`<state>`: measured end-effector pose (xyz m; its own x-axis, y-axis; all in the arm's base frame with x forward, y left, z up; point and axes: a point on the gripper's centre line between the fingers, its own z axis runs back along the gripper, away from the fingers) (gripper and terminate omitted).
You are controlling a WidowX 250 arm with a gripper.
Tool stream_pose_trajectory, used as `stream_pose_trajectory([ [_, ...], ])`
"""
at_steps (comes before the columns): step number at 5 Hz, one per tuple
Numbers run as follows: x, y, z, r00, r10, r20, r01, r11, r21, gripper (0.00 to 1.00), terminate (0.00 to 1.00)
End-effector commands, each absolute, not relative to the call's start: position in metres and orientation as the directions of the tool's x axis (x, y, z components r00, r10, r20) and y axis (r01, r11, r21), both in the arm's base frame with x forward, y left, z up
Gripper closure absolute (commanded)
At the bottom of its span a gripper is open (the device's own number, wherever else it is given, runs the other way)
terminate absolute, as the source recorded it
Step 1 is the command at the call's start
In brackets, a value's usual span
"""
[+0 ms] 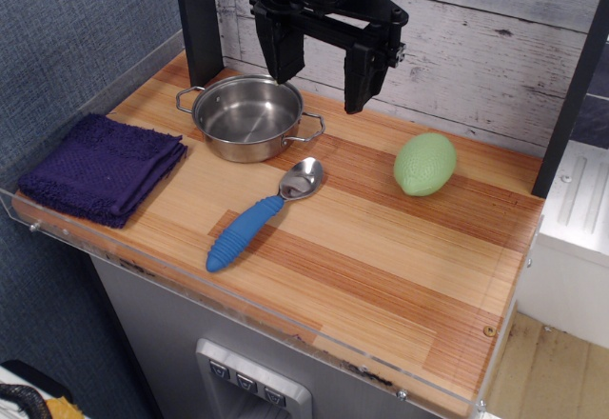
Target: Pick up the spoon and place on purple towel
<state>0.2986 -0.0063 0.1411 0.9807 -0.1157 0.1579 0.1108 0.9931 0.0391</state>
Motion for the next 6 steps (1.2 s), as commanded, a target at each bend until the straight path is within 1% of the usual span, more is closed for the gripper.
stream_pose_trajectory([
  [1,0.299,-0.006,0.141,0.981,-0.116,0.158,0.111,0.993,0.039,0.0,0.0],
  [3,0.259,0.024,0.109,0.99,-0.067,0.122,0.061,0.997,0.054,0.0,0.0],
  [4,0.246,0.034,0.093,0.991,-0.056,0.124,0.046,0.995,0.083,0.0,0.0],
  [5,0.241,0.041,0.075,0.991,-0.045,0.124,0.032,0.994,0.102,0.0,0.0],
  [6,0.246,0.043,0.059,0.991,-0.04,0.127,0.028,0.995,0.097,0.0,0.0],
])
